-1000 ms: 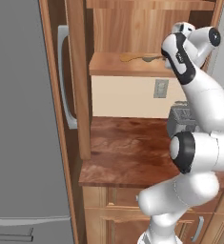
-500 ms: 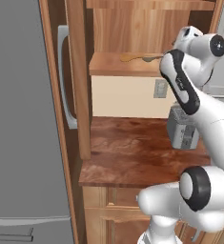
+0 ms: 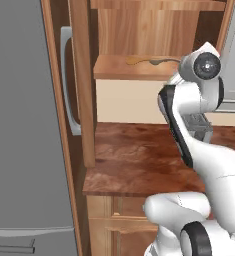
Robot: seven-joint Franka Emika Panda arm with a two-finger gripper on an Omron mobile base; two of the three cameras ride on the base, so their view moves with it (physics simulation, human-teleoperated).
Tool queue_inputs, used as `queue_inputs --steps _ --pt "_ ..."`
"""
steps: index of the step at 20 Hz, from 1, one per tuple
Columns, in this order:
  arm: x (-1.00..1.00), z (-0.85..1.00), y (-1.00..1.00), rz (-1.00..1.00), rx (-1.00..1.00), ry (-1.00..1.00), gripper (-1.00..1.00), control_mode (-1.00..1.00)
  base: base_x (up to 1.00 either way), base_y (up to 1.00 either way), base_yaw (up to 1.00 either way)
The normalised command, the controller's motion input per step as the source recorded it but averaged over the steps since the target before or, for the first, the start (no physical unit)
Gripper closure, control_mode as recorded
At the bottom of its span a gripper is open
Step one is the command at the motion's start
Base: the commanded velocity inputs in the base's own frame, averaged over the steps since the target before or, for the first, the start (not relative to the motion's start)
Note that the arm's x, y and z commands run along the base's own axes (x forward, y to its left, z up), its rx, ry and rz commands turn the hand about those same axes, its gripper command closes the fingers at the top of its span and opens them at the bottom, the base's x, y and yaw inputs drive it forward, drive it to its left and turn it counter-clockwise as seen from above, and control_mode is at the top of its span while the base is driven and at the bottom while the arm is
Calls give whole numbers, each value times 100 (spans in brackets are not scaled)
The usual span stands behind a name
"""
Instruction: Organize the utensils by type. Pick up the wooden spoons from the counter and place them in the open cabinet. Then pick up the metallic utensils from the counter and place them in the open drawer.
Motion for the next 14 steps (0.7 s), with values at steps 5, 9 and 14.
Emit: queue_inputs --steps 5,9,14 --pt "-61 -21 9 -54 29 4 -100 -100 0 0 0" --pt "-47 -18 0 -42 38 11 -100 -100 0 0 0" --pt "-32 -19 0 -26 38 10 -100 -100 0 0 0"
